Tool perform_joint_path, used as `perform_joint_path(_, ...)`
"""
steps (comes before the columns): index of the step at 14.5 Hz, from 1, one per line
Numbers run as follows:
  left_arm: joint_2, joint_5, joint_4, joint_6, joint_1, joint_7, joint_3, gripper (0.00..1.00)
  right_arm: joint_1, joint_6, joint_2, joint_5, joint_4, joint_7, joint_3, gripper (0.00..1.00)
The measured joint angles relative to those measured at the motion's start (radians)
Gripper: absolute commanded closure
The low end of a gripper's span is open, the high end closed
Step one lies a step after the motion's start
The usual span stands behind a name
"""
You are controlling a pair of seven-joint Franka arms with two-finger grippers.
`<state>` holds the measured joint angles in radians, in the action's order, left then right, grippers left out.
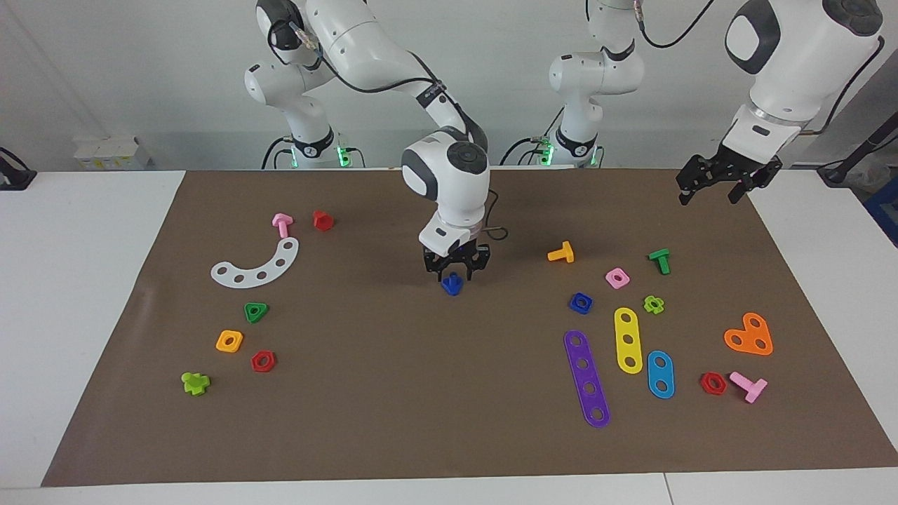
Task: Unscrew and place screws in storage area
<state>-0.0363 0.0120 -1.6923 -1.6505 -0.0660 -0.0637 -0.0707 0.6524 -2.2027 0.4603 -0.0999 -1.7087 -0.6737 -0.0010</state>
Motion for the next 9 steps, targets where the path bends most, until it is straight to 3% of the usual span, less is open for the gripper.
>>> perform_joint_path(1, 0.001, 0.0, 0.0, -0.007, 0.0, 0.0, 0.0, 0.0, 0.0, -0.004, 0.0, 0.0, -0.004, 0.0, 0.0, 1.0)
perform_joint_path(6, 0.002, 0.0, 0.002, -0.078, -0.001, 0.001, 0.001, 0.0, -0.008, -0.009, -0.021, 0.0, -0.009, -0.001, -0.005, 1.0)
perform_joint_path(9, 0.01, 0.0, 0.032, -0.102, -0.003, 0.002, 0.001, 0.0, -0.053, -0.008, -0.085, 0.0, -0.052, 0.004, -0.009, 1.0)
